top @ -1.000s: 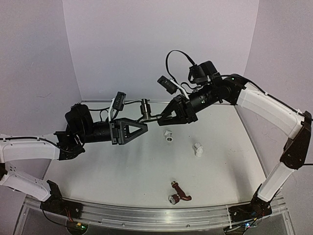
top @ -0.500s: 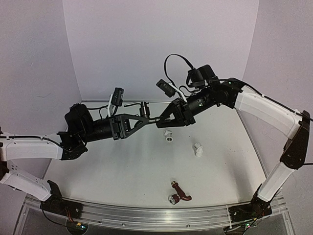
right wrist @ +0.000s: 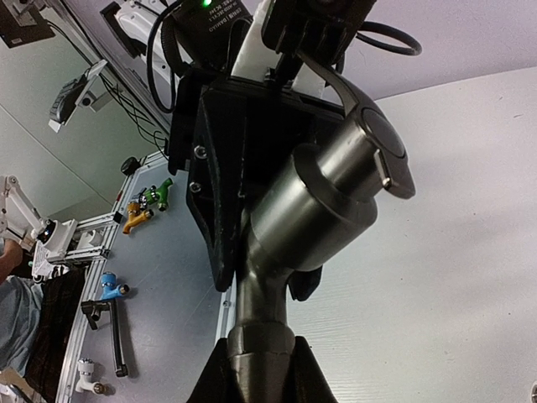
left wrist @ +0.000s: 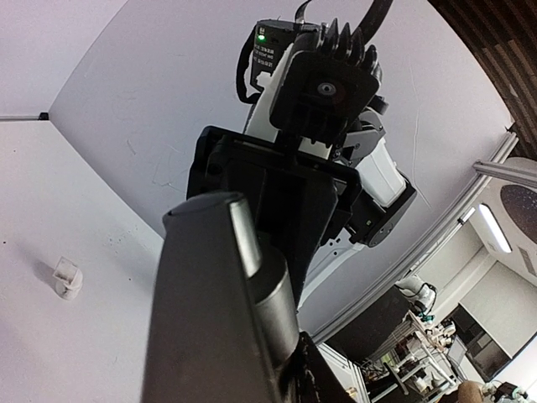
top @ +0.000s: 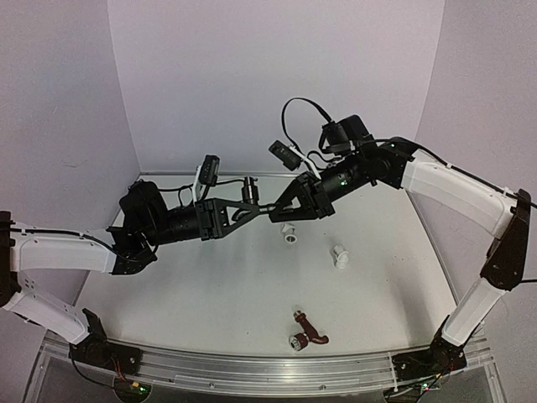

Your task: Install the water faucets

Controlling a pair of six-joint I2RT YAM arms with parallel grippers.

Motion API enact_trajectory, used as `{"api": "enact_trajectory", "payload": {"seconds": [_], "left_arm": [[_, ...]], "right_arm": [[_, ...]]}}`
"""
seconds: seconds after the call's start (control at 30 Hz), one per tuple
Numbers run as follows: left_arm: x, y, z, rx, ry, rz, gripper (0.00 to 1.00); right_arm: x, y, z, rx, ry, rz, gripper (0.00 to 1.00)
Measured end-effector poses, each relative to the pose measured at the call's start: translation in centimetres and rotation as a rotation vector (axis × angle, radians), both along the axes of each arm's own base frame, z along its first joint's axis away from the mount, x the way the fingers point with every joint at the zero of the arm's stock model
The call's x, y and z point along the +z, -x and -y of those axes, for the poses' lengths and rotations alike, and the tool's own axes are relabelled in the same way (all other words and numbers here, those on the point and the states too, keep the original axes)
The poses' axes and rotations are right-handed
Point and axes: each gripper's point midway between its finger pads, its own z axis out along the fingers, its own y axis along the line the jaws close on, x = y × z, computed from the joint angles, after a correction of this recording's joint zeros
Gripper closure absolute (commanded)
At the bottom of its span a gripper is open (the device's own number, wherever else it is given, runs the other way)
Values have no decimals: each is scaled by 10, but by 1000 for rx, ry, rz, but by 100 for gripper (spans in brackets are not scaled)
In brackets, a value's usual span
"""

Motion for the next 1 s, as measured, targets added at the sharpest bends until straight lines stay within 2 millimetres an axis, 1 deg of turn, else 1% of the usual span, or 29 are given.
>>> {"api": "enact_trajectory", "payload": {"seconds": [0.1, 0.27, 0.37, 0.5, 0.6, 0.73, 0.83, 0.93, 1.0], "left_arm": [[-1, 0, 1, -2, 0, -4, 71], [-1, -1, 2, -2, 6, -6, 63], [0, -2, 2, 1, 7, -7, 61], [-1, -3, 0, 14, -3, 1, 52], [4, -1, -5, 28, -9, 8, 48], [16, 3, -14, 51, -3, 40, 41], [20, 5, -18, 55, -14, 54, 37], [18, 5, -16, 49, -44, 55, 35], [19, 6, -14, 40, -59, 60, 37]], "right_arm": [[-1, 1, 1, 0, 2, 0, 100], [-2, 1, 1, -3, 5, 1, 100], [-2, 2, 2, -3, 6, 6, 100], [-2, 2, 4, -6, 6, 21, 100], [0, 3, 6, -9, 3, 33, 100], [3, 6, 9, -9, -4, 47, 100], [3, 6, 9, -8, -4, 49, 100], [2, 6, 10, -7, -3, 49, 100], [2, 6, 10, -7, -3, 49, 100]]}}
